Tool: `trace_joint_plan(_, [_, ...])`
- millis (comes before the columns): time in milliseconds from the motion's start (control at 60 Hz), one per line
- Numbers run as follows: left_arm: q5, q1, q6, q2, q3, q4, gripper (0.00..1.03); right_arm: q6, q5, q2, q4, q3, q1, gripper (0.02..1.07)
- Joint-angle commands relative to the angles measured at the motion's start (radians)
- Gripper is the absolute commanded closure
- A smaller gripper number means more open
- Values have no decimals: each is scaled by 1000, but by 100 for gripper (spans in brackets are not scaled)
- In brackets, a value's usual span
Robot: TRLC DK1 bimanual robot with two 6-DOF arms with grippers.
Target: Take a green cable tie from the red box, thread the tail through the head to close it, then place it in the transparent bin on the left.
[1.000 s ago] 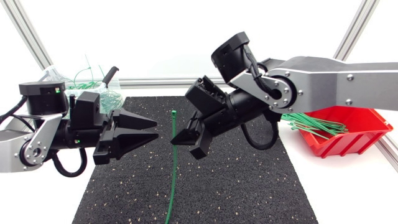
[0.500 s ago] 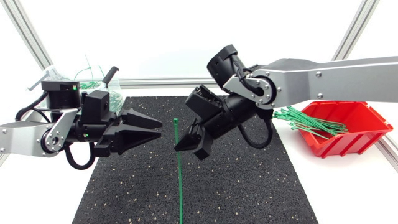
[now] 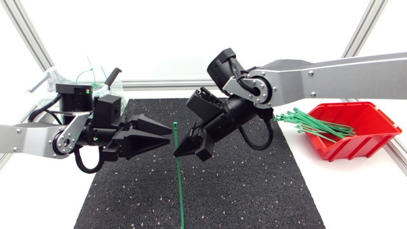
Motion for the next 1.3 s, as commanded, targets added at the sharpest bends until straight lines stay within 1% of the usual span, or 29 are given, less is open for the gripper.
trace_joint_plan(0, [22,-11,-5,19,29,17,45,-21,-17,28,-16,30,1,101])
trace_joint_plan(317, [38,-19,-14,19,26,20,46,-19,-34,51,-18,39,9,101])
trace_joint_plan(400, [55,-21,-14,25,28,22,57,-18,-34,53,-16,39,12,101])
trace_joint_plan(450, [55,-24,-14,28,31,23,61,-16,-34,53,-16,39,12,101])
trace_joint_plan(867, [55,-21,-14,58,51,34,61,-15,-42,59,-18,42,17,101])
trace_joint_plan(950, [55,-21,-14,58,51,34,70,-16,-42,61,-16,42,18,101])
trace_joint_plan(1283, [55,-21,-16,62,52,34,70,-16,-42,68,-15,44,20,101])
